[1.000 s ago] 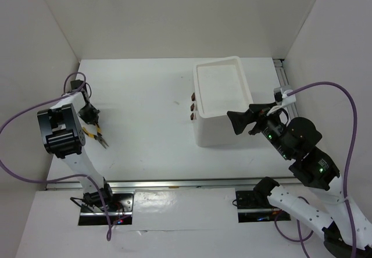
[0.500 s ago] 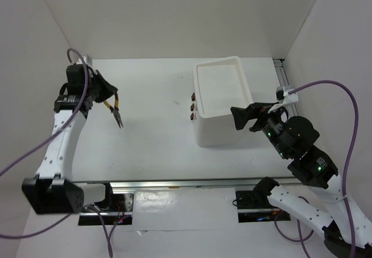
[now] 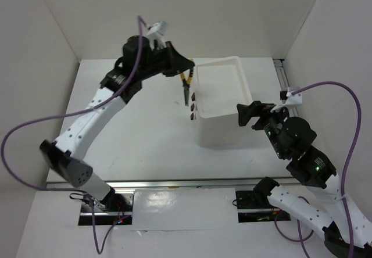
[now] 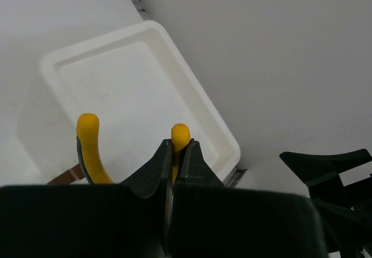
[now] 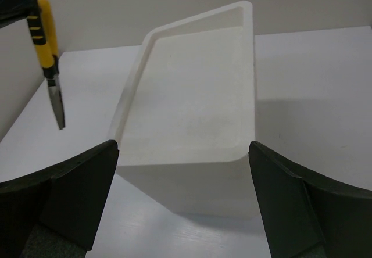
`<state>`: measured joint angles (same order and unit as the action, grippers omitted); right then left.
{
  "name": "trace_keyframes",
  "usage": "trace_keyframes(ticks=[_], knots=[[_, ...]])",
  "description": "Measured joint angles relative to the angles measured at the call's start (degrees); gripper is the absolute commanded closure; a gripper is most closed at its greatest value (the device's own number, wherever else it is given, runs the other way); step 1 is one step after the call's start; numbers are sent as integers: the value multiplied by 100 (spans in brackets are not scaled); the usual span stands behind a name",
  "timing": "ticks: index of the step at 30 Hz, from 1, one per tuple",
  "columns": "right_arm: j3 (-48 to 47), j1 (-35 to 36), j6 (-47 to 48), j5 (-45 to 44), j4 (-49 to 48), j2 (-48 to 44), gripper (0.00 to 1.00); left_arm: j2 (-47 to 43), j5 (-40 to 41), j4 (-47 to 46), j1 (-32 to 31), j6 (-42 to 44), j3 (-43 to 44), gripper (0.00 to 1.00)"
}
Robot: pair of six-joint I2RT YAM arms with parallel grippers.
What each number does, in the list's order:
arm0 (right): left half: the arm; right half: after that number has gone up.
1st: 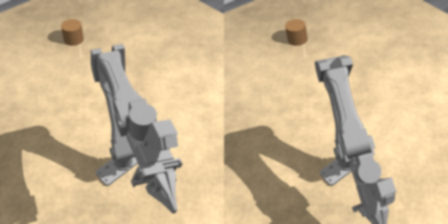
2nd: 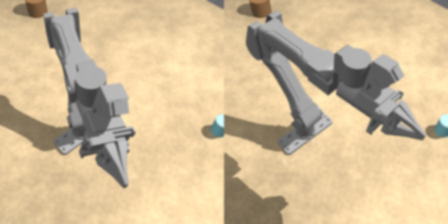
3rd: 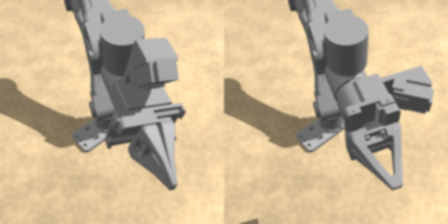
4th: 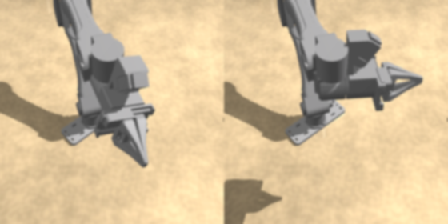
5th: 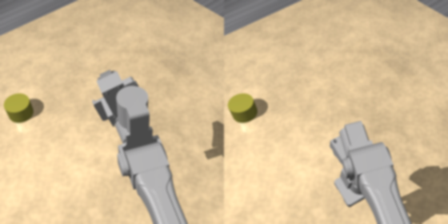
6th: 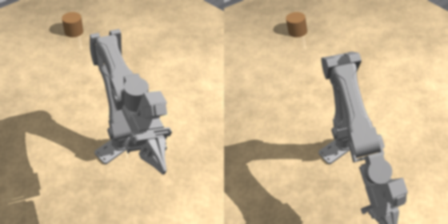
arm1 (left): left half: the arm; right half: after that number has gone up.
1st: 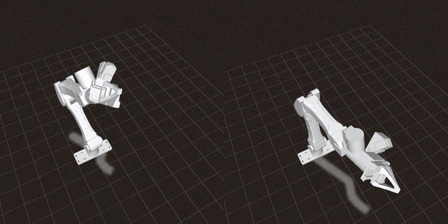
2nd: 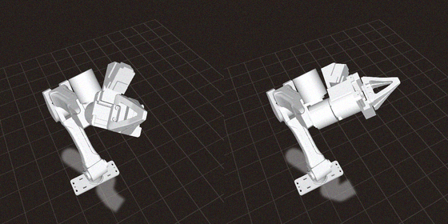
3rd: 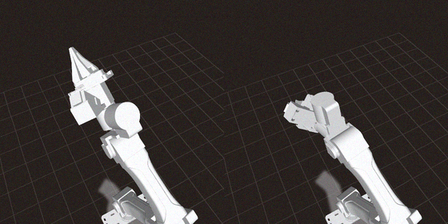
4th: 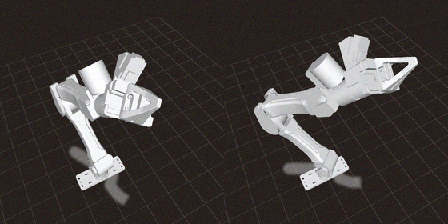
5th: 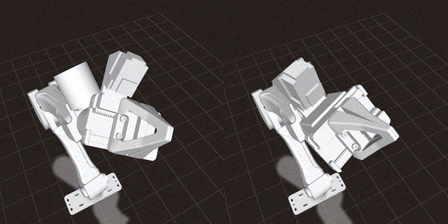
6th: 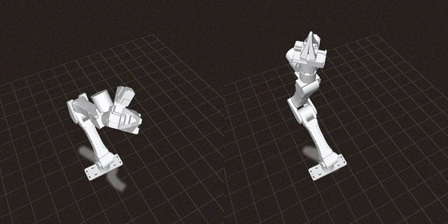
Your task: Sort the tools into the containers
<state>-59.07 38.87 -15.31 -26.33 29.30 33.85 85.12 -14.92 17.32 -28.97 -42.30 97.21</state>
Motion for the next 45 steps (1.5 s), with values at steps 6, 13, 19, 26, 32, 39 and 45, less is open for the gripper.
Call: trace_keyframes(ticks=[6,13,19,26,32,39,45], knots=[[61,0,-24,-127,22,282,0,1851,-39,74,-802,9,2039,100],[61,0,-28,-186,42,291,0,2732,-61,46,-833,-83,2702,100],[50,0,-22,-247,98,278,0,3021,-83,-149,-798,-358,2702,25],[-168,0,20,-457,155,448,0,2940,-278,-129,-826,-428,2677,0],[-190,0,22,-612,186,557,0,1805,-37,-50,-835,-293,1749,0],[-1145,0,-37,-1086,898,765,0,-1099,1864,820,-529,-101,-522,0],[-1408,0,-94,-1676,1414,407,0,-3606,2986,2028,35,-66,-2282,0]])
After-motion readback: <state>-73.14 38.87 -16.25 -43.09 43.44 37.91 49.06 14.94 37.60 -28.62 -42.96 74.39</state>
